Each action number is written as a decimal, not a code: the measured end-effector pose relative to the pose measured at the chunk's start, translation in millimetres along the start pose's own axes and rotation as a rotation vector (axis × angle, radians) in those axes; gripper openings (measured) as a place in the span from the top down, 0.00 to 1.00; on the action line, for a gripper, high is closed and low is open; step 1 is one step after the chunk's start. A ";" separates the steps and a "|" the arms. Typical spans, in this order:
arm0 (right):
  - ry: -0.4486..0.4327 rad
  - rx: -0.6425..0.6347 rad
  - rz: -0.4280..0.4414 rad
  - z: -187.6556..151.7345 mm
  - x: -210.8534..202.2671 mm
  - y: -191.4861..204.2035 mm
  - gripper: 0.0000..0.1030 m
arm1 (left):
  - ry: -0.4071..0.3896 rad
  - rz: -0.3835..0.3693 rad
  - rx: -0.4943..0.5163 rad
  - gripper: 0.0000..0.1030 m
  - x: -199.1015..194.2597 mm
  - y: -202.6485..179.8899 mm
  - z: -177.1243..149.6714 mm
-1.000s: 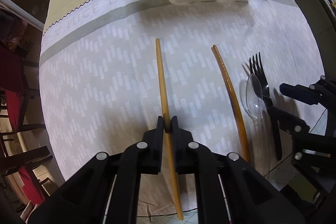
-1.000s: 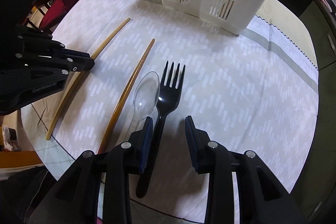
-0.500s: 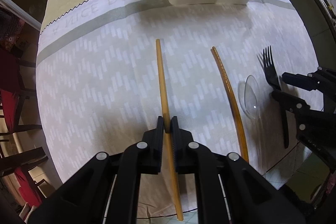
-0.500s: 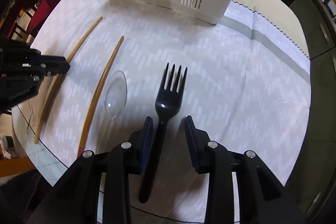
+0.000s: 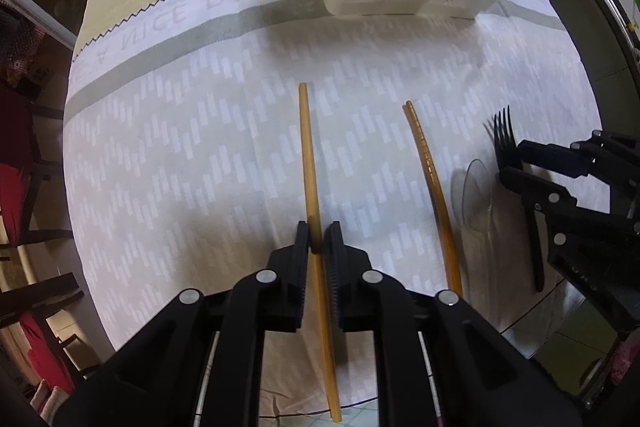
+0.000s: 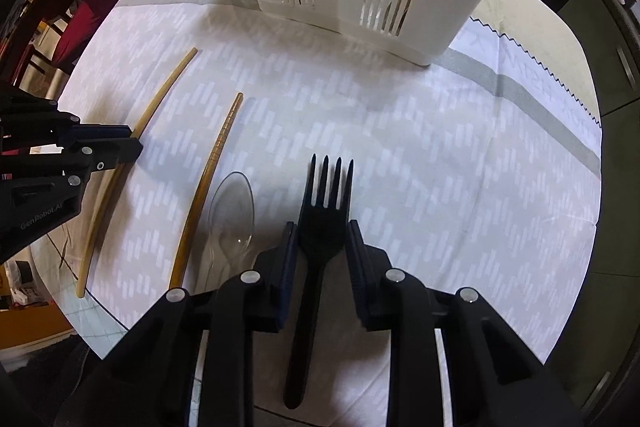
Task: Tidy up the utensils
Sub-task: 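Grasp the black plastic fork with the right gripper while the left gripper holds its chopstick, then lift the chopstick and the black fork and carry both over the white holder, then open the left gripper to drop the chopstick while the right gripper drops the fork into the holder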
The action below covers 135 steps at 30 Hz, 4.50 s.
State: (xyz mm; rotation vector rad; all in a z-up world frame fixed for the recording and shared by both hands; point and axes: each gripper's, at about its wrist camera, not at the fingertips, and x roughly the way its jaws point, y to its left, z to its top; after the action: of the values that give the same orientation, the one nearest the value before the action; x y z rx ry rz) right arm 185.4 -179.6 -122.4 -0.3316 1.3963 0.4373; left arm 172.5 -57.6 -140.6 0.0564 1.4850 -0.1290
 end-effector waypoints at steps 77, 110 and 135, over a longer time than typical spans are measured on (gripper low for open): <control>-0.361 0.236 0.067 -93.3 -145.5 -87.7 0.77 | -0.262 -0.133 0.087 0.94 -147.4 2.5 -14.7; -0.610 0.128 0.109 -73.7 -248.9 -55.6 0.77 | -0.455 -0.143 0.129 0.94 -253.1 -13.7 -3.9; -0.664 0.125 0.141 -75.2 -271.6 -66.0 0.77 | -0.611 -0.029 0.053 0.94 -276.9 -29.8 112.3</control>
State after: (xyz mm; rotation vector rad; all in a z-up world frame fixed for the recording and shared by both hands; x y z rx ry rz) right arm 120.4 -300.0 132.7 0.0240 0.7919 0.5148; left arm 257.8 -86.0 146.0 0.0335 0.8725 -0.1896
